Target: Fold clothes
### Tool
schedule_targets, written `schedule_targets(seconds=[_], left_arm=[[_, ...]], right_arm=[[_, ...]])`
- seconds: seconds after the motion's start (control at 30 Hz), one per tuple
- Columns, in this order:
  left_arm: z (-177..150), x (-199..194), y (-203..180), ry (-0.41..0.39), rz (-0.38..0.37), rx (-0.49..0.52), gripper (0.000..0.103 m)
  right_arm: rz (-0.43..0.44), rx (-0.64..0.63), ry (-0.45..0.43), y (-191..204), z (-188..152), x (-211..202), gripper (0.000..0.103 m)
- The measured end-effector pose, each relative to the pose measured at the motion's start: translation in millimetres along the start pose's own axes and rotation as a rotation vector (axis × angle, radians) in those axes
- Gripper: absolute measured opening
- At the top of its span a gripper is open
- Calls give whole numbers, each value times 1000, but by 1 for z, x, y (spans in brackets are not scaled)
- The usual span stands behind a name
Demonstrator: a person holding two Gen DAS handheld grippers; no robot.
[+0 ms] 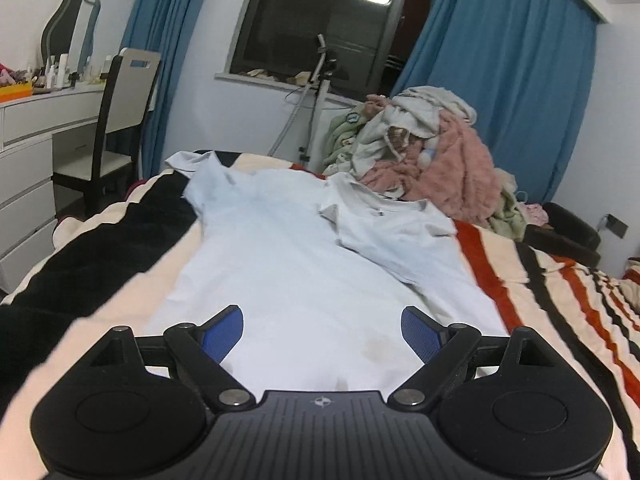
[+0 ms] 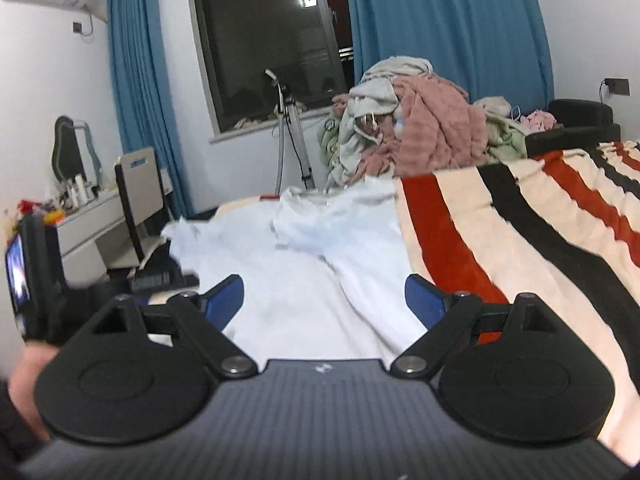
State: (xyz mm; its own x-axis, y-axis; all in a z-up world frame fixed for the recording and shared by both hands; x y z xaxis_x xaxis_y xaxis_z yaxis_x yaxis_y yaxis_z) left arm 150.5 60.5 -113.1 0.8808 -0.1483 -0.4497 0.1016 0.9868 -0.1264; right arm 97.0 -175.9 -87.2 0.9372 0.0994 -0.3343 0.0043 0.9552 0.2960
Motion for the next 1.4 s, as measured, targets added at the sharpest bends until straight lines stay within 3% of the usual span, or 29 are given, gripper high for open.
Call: schedule_targets(seconds=[0.07, 0.23, 0.4, 0.5, 0.63, 0.7, 0.77, 0.87, 0.9, 0.93, 0.97, 1.23, 1.4], left_arm=[[-6, -10, -20, -1, -33, 47, 79], [-39, -26, -87, 68, -176, 121, 62], [-77, -30, -173, 211, -456, 83, 42], [-102, -26, -218, 325, -558, 34, 40], [-126, -15, -254, 405, -567, 50, 44], [-137, -7, -263, 446, -533, 58, 49], [-146, 2, -263, 479, -495, 60, 48], [-156, 15, -256, 510, -442, 60, 28], [-158, 18, -252, 510, -421, 67, 7], [-157, 20, -248, 510, -413, 59, 0], [-157, 21, -243, 511, -406, 50, 0], [-104, -24, -199, 444, -516, -84, 0], [-72, -58, -149, 373, -482, -92, 0]], right_arm=[[-15, 14, -6, -8, 5, -3, 89], [11, 139, -129, -45, 45, -34, 89], [-92, 295, -243, -126, 67, -66, 89], [-168, 403, -261, -172, 63, -73, 90], [-168, 551, -231, -202, 53, -63, 91], [-165, 550, -219, -201, 49, -58, 91], [-156, 529, -212, -197, 48, -54, 91], [-157, 498, -198, -193, 45, -47, 91], [-159, 494, -192, -193, 45, -46, 91], [-161, 492, -188, -194, 44, -46, 91], [-164, 492, -189, -193, 44, -47, 91], [-185, 482, -195, -190, 44, -53, 91], [-183, 464, -206, -184, 46, -55, 91]])
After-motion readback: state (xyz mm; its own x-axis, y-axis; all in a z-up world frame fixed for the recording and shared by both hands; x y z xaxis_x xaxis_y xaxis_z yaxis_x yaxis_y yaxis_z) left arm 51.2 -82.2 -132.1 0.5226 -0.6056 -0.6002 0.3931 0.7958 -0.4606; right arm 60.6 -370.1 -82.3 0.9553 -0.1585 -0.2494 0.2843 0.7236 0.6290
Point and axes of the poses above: each gripper's, at about its wrist camera, not at the fingertips, and x roughly the way its jaws point, y to its left, z to its top, the point moved 9 cm from there along x, roughly the way its jaws point, and after that the axes turned 5 degrees about x, right-handed, at the moved point
